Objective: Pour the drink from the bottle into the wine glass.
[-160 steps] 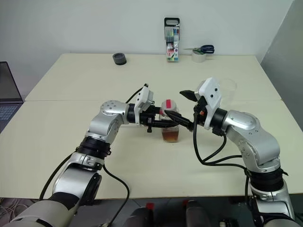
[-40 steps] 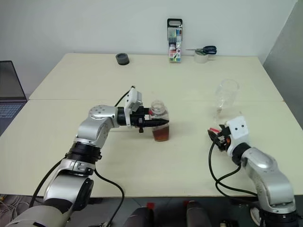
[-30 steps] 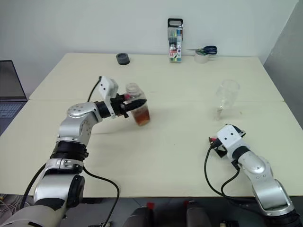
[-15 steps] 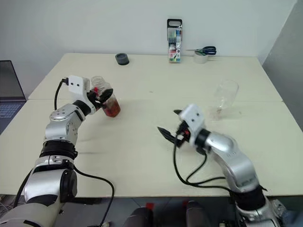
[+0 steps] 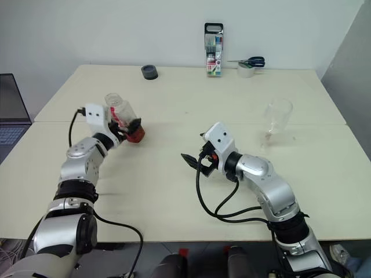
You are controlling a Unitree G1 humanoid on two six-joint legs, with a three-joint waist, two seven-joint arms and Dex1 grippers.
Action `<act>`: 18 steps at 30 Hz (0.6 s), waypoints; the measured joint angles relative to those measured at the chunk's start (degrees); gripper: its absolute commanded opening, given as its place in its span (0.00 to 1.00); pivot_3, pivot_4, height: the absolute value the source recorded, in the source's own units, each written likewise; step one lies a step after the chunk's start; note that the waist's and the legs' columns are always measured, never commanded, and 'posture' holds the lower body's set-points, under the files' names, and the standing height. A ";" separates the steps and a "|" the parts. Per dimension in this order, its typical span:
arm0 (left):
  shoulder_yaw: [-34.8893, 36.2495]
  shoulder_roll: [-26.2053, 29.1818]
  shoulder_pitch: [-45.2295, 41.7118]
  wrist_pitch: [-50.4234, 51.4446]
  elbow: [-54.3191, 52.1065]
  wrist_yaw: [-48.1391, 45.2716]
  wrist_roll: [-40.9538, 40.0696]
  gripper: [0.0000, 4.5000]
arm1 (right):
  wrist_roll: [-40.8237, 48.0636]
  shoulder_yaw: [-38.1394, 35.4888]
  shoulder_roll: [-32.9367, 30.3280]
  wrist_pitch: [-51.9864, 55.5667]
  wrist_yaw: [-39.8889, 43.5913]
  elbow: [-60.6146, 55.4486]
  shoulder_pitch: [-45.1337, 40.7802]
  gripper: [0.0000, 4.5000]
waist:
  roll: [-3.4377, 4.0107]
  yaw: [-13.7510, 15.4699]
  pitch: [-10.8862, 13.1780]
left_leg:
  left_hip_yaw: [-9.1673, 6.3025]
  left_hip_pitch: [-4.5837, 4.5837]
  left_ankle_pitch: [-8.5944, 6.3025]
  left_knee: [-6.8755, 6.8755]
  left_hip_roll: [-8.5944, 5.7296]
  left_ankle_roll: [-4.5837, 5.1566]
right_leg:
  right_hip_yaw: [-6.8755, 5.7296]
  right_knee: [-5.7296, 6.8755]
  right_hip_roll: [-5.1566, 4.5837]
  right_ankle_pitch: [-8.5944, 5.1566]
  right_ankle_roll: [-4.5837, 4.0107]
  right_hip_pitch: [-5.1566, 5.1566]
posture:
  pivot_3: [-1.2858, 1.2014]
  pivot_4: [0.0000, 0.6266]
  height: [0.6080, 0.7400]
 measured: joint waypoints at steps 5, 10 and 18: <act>-0.38 -0.10 0.81 -0.35 -2.85 -0.09 0.50 1.00 | -0.14 0.06 -0.30 0.18 0.20 0.00 0.11 1.00 | 0.00 0.11 -0.01 | 0.02 0.01 0.00 0.00 -0.01 0.00 | 0.02 -0.01 -0.01 0.00 0.00 0.00 | 0.52 0.24 1.00; -1.89 -0.49 5.63 -2.29 -4.94 1.35 2.67 1.00 | -1.73 0.87 -2.28 -1.51 0.32 -0.06 3.94 1.00 | -0.01 0.12 -0.01 | 0.02 0.02 0.00 -0.04 0.00 0.00 | 0.02 -0.02 -0.01 0.00 0.00 0.00 | 0.52 0.24 1.00; -2.09 -0.13 14.26 -4.13 -13.56 4.97 4.41 1.00 | -5.40 -1.31 -2.49 -6.54 -3.95 -4.30 15.72 1.00 | -0.01 0.20 -0.01 | 0.05 0.02 -0.01 -0.03 0.05 0.01 | 0.06 -0.02 0.00 0.00 0.00 0.00 | 0.52 0.24 1.00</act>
